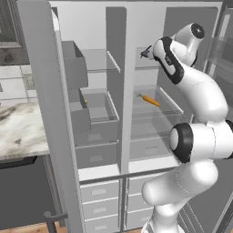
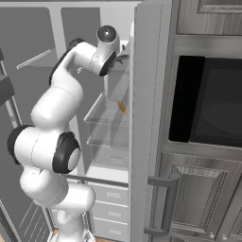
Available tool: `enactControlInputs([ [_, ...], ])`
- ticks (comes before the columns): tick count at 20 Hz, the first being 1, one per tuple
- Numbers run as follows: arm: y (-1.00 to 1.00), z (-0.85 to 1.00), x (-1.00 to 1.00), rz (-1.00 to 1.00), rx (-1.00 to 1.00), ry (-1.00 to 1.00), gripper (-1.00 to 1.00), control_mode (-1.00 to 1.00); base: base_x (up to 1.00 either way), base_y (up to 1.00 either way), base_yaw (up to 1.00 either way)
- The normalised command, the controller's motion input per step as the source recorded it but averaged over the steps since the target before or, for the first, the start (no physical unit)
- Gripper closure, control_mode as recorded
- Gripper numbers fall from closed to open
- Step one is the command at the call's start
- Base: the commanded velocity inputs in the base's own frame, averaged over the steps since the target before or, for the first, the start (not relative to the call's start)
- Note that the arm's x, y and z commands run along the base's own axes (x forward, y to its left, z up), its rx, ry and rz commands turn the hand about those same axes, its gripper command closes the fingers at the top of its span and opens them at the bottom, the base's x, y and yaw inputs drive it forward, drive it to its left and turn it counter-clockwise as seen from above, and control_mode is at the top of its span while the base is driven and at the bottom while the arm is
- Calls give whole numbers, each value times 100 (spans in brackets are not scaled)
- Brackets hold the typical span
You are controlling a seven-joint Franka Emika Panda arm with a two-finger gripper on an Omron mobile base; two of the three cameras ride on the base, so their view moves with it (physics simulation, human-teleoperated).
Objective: There's a fish in the fridge that needs to be moved to the freezer for freezing. Pick up the fish from the fridge, place it on any shelf in the freezer, and close the fridge and freezer doors when done.
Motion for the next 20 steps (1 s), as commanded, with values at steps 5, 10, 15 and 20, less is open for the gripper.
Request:
enactControlInputs([
  [5,0,-5,57,0,-2,10,-100,-100,0,0,0],
  [10,0,-3,54,3,0,2,-100,-100,0,0,0],
  [15,0,-15,49,5,0,1,-100,-100,0,0,0],
  [20,-2,-15,50,5,0,8,-100,-100,0,0,0],
])
